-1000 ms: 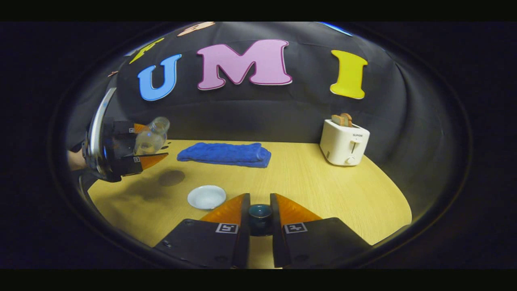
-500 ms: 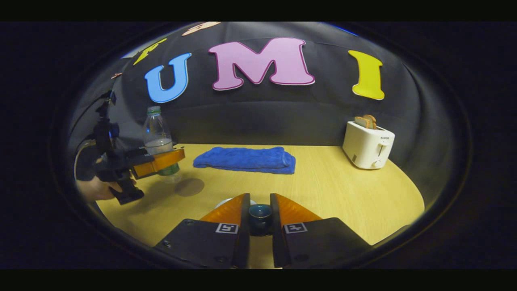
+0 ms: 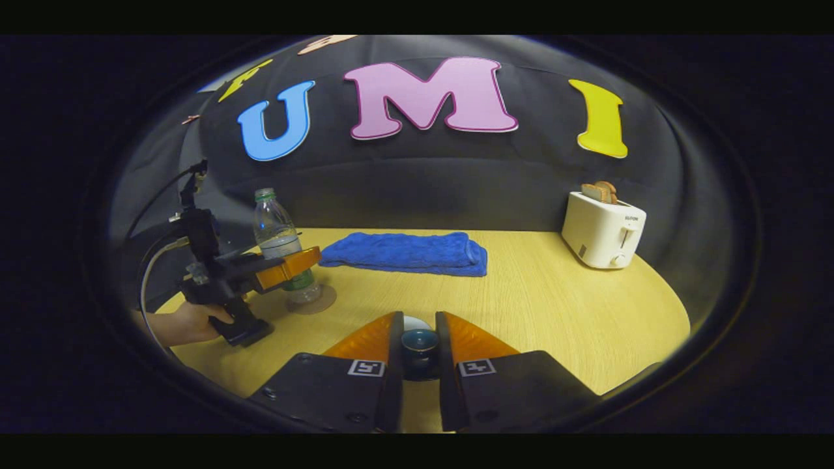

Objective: Open the teacup lid with one hand, grasp the water bottle and pour water into the teacup with the other hand; after pouring, place the water bottle on the coaster and then close the teacup lid.

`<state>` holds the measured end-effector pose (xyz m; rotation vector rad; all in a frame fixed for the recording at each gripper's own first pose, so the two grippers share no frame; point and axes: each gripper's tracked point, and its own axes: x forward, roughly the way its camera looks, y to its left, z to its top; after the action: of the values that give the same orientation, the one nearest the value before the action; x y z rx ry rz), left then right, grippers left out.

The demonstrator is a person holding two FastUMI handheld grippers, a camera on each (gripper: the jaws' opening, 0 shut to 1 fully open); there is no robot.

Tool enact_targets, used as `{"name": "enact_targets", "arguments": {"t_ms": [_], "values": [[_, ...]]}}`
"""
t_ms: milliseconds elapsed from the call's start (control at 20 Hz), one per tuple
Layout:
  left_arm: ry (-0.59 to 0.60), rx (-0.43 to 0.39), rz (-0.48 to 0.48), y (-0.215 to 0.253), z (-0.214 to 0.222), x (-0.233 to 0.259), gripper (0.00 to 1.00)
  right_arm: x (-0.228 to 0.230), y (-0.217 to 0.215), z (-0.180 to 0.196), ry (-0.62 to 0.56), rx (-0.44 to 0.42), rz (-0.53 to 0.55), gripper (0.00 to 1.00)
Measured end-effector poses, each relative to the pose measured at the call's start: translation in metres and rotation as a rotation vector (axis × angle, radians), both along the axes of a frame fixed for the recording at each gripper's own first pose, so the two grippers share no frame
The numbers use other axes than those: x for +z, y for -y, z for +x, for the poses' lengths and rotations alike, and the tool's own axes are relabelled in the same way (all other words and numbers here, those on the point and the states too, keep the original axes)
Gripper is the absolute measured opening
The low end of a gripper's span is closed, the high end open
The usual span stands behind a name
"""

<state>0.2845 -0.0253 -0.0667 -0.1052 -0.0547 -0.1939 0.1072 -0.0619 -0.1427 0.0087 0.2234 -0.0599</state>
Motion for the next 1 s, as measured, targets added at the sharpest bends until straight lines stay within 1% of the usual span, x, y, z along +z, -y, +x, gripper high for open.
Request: {"name": "enact_targets", "arguments": {"t_ms": [50,150,200,250,300,350,400,550,650,700,750,900,950,1000], "values": [[-0.01,0.007,-0.013,0.001,0.001,-0.003,0.77,-0.001,0.0,-0.001,-0.004,0.002,-0.003,0.26],[0.006,0.014,-0.03,0.003,0.003,0.0,0.78,-0.003,-0.001,-0.001,-0.007,0.006,-0.009,0.26],[0.003,0.016,-0.029,0.003,0.004,-0.003,0.78,-0.004,-0.002,-0.002,-0.011,0.009,-0.012,0.21],[0.002,0.015,-0.03,0.005,0.003,-0.005,0.8,-0.005,-0.003,-0.002,-0.016,0.012,-0.012,0.21],[-0.005,0.009,-0.03,0.005,-0.001,-0.006,0.8,-0.005,-0.005,-0.003,-0.017,0.015,-0.012,0.26],[-0.013,0.014,-0.021,0.003,-0.003,-0.009,0.81,-0.005,-0.006,-0.003,-0.015,0.018,-0.015,0.26],[-0.021,0.018,-0.009,0.001,-0.004,-0.01,0.83,-0.004,-0.007,-0.003,-0.014,0.022,-0.018,0.26],[-0.016,0.005,-0.006,0.006,-0.007,-0.006,0.98,-0.006,-0.01,-0.004,-0.02,0.028,-0.017,0.26],[-0.026,0.008,0.02,0.005,-0.007,-0.009,0.95,-0.007,-0.01,-0.004,-0.021,0.027,-0.017,0.26],[-0.027,0.01,0.034,0.004,-0.008,-0.009,0.95,-0.006,-0.01,-0.003,-0.021,0.027,-0.016,0.24],[-0.026,0.01,0.044,0.003,-0.01,-0.008,0.95,-0.006,-0.01,-0.003,-0.02,0.028,-0.015,0.26],[-0.048,-0.007,0.067,0.007,-0.016,-0.012,0.96,-0.005,-0.012,-0.002,-0.018,0.029,-0.013,0.26],[-0.056,-0.015,0.074,0.008,-0.02,-0.015,0.95,-0.006,-0.012,-0.001,-0.018,0.031,-0.011,0.22],[-0.062,-0.023,0.075,0.009,-0.024,-0.016,0.96,-0.005,-0.013,-0.001,-0.018,0.032,-0.01,0.26]]}}
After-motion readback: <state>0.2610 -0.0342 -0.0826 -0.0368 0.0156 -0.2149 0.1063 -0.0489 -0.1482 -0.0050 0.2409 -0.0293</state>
